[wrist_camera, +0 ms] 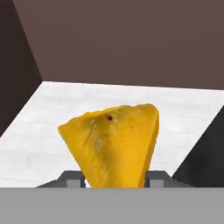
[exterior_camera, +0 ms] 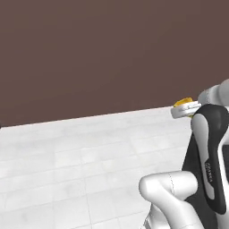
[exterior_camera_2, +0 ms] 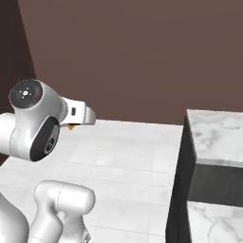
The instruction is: Take the cheese, fish, and avocado from the fridge and place them on the plate on the dining counter to create an appetizer plate.
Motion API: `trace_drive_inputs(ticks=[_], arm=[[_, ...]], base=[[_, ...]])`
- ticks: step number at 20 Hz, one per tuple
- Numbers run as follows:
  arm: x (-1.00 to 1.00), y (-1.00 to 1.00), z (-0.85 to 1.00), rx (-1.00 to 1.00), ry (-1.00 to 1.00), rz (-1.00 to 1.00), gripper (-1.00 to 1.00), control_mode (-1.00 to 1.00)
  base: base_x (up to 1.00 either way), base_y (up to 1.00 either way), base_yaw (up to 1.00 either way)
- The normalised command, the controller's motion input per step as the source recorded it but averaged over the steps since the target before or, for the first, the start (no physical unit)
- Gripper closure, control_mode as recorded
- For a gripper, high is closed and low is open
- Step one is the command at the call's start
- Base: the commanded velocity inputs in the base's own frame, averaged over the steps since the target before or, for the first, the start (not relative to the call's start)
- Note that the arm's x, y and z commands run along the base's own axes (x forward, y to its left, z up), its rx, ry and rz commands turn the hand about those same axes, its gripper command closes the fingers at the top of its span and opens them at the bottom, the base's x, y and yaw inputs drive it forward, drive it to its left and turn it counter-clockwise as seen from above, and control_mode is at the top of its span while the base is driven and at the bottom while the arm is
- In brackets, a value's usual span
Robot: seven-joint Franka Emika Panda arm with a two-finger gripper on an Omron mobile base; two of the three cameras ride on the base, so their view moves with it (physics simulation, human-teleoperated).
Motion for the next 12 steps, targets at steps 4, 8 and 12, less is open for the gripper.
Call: trace_drive_inputs(ticks=[4, 8, 12], arm=[[0.0, 0.0, 0.0, 0.0, 0.0, 0.0, 1.0, 1.0], [0.0, 0.0, 0.0, 0.0, 0.0, 0.0, 1.0, 1.0], [0.0, 0.0, 0.0, 0.0, 0.0, 0.0, 1.0, 1.0]], base=[[1.0, 0.67, -0.47], [1.0, 0.47, -0.52], [1.0, 0.37, -0.54]])
